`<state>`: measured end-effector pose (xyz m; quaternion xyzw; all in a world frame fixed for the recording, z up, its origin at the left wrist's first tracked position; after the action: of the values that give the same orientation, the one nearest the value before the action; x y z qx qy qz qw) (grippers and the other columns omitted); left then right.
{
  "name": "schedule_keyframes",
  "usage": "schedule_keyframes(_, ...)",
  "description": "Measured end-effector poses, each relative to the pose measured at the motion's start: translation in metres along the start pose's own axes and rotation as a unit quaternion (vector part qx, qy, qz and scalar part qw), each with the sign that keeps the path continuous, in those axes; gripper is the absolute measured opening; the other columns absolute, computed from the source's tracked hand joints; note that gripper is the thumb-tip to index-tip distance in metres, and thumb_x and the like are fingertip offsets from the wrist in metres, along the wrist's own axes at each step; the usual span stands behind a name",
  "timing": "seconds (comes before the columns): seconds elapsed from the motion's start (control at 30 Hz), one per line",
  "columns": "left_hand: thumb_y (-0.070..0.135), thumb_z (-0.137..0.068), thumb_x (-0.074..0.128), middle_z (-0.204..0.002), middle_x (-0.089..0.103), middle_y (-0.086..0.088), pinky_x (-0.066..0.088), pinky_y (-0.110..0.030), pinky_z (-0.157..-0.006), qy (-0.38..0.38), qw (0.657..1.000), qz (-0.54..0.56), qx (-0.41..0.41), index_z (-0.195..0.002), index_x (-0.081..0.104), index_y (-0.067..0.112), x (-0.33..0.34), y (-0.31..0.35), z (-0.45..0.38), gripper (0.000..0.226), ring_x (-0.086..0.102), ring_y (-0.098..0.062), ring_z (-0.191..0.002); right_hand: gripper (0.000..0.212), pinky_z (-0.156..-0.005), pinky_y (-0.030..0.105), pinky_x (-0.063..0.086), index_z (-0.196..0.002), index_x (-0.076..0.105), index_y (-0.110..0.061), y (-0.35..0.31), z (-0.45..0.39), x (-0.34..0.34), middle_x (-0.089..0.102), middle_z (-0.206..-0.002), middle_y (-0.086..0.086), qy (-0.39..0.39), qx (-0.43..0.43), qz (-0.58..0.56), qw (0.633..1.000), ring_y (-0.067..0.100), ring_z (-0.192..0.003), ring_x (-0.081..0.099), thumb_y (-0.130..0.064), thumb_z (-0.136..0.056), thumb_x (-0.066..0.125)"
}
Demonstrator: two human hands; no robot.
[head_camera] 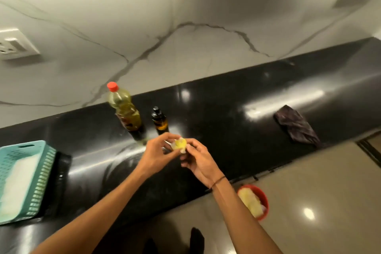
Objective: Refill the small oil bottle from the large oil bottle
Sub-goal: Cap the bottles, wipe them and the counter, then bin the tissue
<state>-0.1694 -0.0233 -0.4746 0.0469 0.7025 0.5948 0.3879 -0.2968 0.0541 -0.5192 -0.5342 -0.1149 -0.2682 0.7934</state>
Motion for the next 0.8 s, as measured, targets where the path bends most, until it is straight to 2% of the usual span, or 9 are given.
schedule_keyframes(0.07,0.017,-0.083,0.091,-0.095,0.076,0.002,0.061,-0.029,-0.065,0.041,0.998,0.024,-0.031,-0.112,0.076,0.02,-0.018,-0.007,-0.005,0.032,0.074,-0.01,-0.074,0.026,-0.062,0.028,0.056,-0.126,0.059,-0.004,0.0,-0.008,0.016,0.065,-0.101,0.011,-0.003,-0.016,0.031,0.999,0.015,-0.078,0.062,-0.018,-0.105,0.057)
schedule_keyframes(0.13,0.01,-0.083,0.09,-0.089,0.077,0.001,0.06,-0.025,-0.066,0.079,0.996,0.027,-0.038,-0.106,0.076,0.018,-0.049,-0.009,-0.012,0.027,0.074,-0.006,-0.072,0.033,-0.064,0.03,0.06,-0.128,0.06,-0.006,-0.014,-0.017,0.043,0.067,-0.103,0.011,-0.012,-0.076,0.102,0.992,0.016,-0.082,0.068,-0.02,-0.099,0.068)
schedule_keyframes(0.23,0.008,-0.083,0.09,-0.087,0.079,0.009,0.059,-0.021,-0.068,0.004,1.0,0.013,-0.01,-0.099,0.075,0.023,-0.006,0.012,-0.012,0.026,0.075,-0.005,-0.072,0.027,-0.062,0.031,0.061,-0.121,0.063,-0.004,-0.023,0.008,0.009,0.07,-0.104,0.017,0.073,-0.151,0.152,0.974,0.018,-0.081,0.071,-0.013,-0.097,0.071)
schedule_keyframes(0.3,0.012,-0.085,0.089,-0.087,0.079,0.008,0.062,-0.027,-0.069,-0.038,0.999,0.01,0.012,-0.1,0.075,0.026,0.021,0.023,-0.012,0.025,0.077,-0.009,-0.074,0.019,-0.061,0.033,0.059,-0.115,0.065,-0.003,-0.02,0.025,-0.018,0.07,-0.099,0.019,0.121,-0.176,0.151,0.965,0.022,-0.075,0.069,-0.013,-0.098,0.069)
schedule_keyframes(0.37,0.017,-0.085,0.09,-0.092,0.078,0.008,0.065,-0.036,-0.073,-0.086,0.996,0.004,0.031,-0.108,0.074,0.028,0.037,0.03,-0.018,0.03,0.078,-0.013,-0.079,0.015,-0.059,0.034,0.057,-0.11,0.066,-0.002,-0.02,0.038,-0.037,0.069,-0.094,0.021,0.165,-0.19,0.145,0.957,0.025,-0.071,0.066,-0.011,-0.099,0.069)
schedule_keyframes(0.47,0.024,-0.082,0.092,-0.104,0.076,0.01,0.066,-0.039,-0.078,-0.151,0.988,-0.011,0.027,-0.123,0.069,0.034,0.063,0.039,-0.023,0.048,0.077,-0.012,-0.088,0.013,-0.061,0.032,0.056,-0.107,0.068,-0.006,-0.017,0.059,-0.072,0.071,-0.095,0.014,0.243,-0.194,0.141,0.94,0.022,-0.074,0.067,-0.015,-0.098,0.07)
schedule_keyframes(0.6,0.026,-0.084,0.091,-0.107,0.076,0.01,0.065,-0.038,-0.081,-0.147,0.989,0.004,0.004,-0.123,0.069,0.036,0.079,0.044,-0.034,0.046,0.077,-0.01,-0.088,0.012,-0.079,0.04,0.058,-0.102,0.072,-0.018,0.005,0.091,-0.143,0.072,-0.093,-0.002,0.398,-0.172,0.138,0.89,0.017,-0.087,0.068,-0.026,-0.094,0.075)
schedule_keyframes(0.7,0.027,-0.084,0.091,-0.106,0.077,0.011,0.065,-0.04,-0.079,-0.138,0.99,0.014,-0.007,-0.119,0.071,0.037,0.08,0.045,-0.046,0.041,0.077,-0.012,-0.086,0.013,-0.085,0.039,0.059,-0.1,0.072,-0.013,0.012,0.119,-0.189,0.072,-0.096,0.003,0.499,-0.165,0.097,0.845,0.02,-0.092,0.068,-0.021,-0.091,0.078)
schedule_keyframes(0.8,0.026,-0.085,0.09,-0.105,0.077,0.01,0.065,-0.038,-0.079,-0.125,0.992,0.01,-0.011,-0.117,0.073,0.035,0.074,0.045,-0.056,0.037,0.076,-0.011,-0.083,0.012,-0.083,0.038,0.058,-0.098,0.072,-0.009,0.008,0.136,-0.224,0.072,-0.096,0.007,0.545,-0.167,0.093,0.817,0.022,-0.092,0.067,-0.017,-0.091,0.078)
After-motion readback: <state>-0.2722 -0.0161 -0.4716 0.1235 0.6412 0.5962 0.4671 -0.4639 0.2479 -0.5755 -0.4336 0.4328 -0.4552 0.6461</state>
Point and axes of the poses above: each hand's wrist, its own z-axis away from the middle knuckle, its own x-axis out of the palm, y = z × x, the point moved 7 cm from there along -z, towards the middle knuckle
